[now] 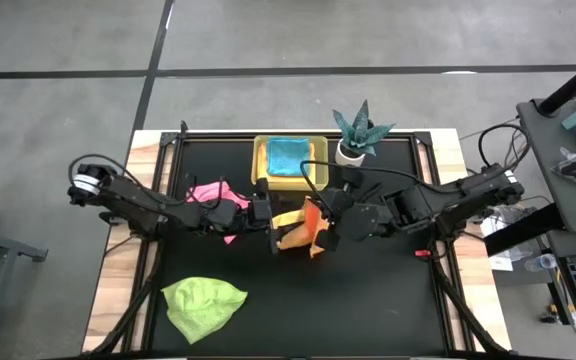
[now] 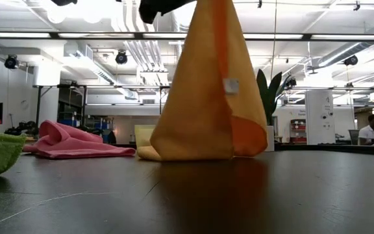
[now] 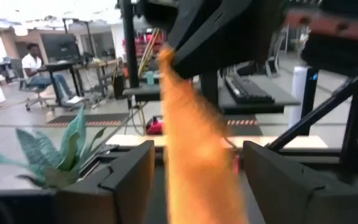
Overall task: Fold microfiber towels
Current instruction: Fold the orange microfiber cloth
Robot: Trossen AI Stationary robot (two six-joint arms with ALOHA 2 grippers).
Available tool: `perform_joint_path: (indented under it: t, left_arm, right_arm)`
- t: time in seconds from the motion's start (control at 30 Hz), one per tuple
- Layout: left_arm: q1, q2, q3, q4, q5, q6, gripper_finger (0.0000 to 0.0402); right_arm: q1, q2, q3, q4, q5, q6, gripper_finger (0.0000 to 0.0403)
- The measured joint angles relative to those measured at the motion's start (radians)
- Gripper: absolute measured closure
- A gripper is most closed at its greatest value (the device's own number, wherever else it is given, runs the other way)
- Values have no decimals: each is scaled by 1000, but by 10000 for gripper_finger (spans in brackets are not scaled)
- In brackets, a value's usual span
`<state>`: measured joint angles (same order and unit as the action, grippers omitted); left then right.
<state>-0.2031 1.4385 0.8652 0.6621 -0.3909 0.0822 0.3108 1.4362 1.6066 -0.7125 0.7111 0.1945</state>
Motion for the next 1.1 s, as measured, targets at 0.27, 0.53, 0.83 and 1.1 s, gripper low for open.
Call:
perform_joint_path:
  t: [0.27, 0.53, 0.83, 1.1]
  left_arm:
    - [15, 117, 66, 95, -61, -24, 162]
    - [21, 176, 94, 24, -321, 11, 215]
    - [15, 86, 79, -200, -372, 8, 328]
    - [-23, 13, 76, -343, -366, 4, 379]
  right_arm:
    - [-17, 23, -2, -1, 21, 8, 394]
    - [-14, 20, -2, -13, 22, -5, 394]
    - [18, -33, -2, -17, 23, -24, 394]
    - [47, -89, -2, -99, 23, -5, 394]
